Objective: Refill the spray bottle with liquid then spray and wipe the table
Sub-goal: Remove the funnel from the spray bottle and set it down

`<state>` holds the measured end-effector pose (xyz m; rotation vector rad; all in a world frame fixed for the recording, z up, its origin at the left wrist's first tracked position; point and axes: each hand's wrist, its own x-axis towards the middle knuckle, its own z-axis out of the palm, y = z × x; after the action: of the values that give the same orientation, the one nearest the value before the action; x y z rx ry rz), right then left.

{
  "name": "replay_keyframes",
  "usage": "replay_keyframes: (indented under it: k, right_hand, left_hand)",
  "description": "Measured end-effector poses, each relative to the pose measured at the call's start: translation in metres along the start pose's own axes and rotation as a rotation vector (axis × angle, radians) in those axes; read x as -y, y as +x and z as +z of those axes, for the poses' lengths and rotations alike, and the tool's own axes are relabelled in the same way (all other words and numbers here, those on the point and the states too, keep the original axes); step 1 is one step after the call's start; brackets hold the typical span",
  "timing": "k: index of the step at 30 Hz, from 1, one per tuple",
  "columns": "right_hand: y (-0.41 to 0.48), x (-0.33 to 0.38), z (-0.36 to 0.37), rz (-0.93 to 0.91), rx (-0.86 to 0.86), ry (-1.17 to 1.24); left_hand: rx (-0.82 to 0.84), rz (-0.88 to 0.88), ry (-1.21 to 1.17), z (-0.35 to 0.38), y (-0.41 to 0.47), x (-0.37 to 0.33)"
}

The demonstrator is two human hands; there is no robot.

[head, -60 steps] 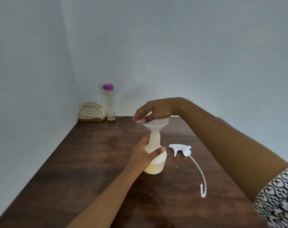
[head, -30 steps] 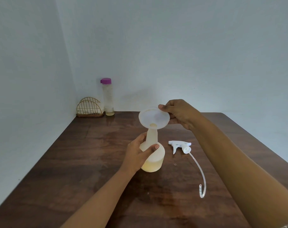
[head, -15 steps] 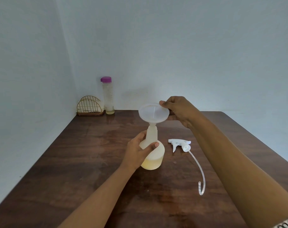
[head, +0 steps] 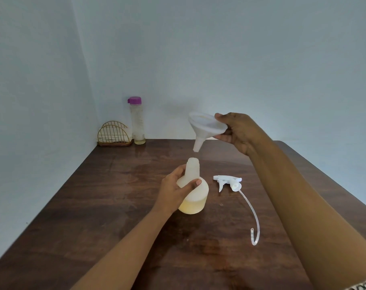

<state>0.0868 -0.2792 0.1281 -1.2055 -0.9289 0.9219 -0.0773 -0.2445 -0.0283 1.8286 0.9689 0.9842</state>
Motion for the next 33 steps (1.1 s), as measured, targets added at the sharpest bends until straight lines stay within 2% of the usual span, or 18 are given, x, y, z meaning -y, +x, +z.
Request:
replay_keyframes:
  k: [4, 8, 12, 16, 19, 22, 26, 29, 33]
  right_hand:
    - [-0.001, -0.014, 0.000, 0.059, -0.009, -0.067]
    - [-0.001, -0.007, -0.003, 0.069, -0.014, 0.113]
    - [-0.001, -0.016, 0.002, 0.117, 0.017, -0.029]
    - [0.001, -0.015, 0.001, 0.102, 0.012, 0.065]
    - [-0.001, -0.019, 0.003, 0.102, 0.015, -0.053]
    - [0.000, -0.019, 0.003, 0.082, 0.021, 0.023]
    - [0.000, -0.017, 0.002, 0.099, -0.005, -0.056]
    - [-0.001, -0.016, 0.005, 0.111, 0.006, 0.018]
    - [-0.004, -0.022, 0.004, 0.112, -0.030, -0.193]
  left_hand:
    - [0.014, 0.012, -0.014, 0.000, -0.001, 0.000]
    - [0.010, 0.005, -0.018, -0.001, -0.002, 0.000]
    - [0.016, 0.010, -0.039, -0.001, -0.002, -0.001]
    - [0.013, 0.005, -0.039, -0.001, -0.001, -0.001]
    - [0.015, 0.011, -0.045, -0.001, -0.001, 0.000]
    - [0.013, 0.013, -0.033, -0.001, 0.001, 0.002]
    - [0.015, 0.022, -0.015, -0.001, 0.001, 0.001]
    - [0.016, 0.021, -0.016, -0.002, 0.001, 0.002]
    - [0.034, 0.015, -0.024, -0.002, 0.001, 0.001]
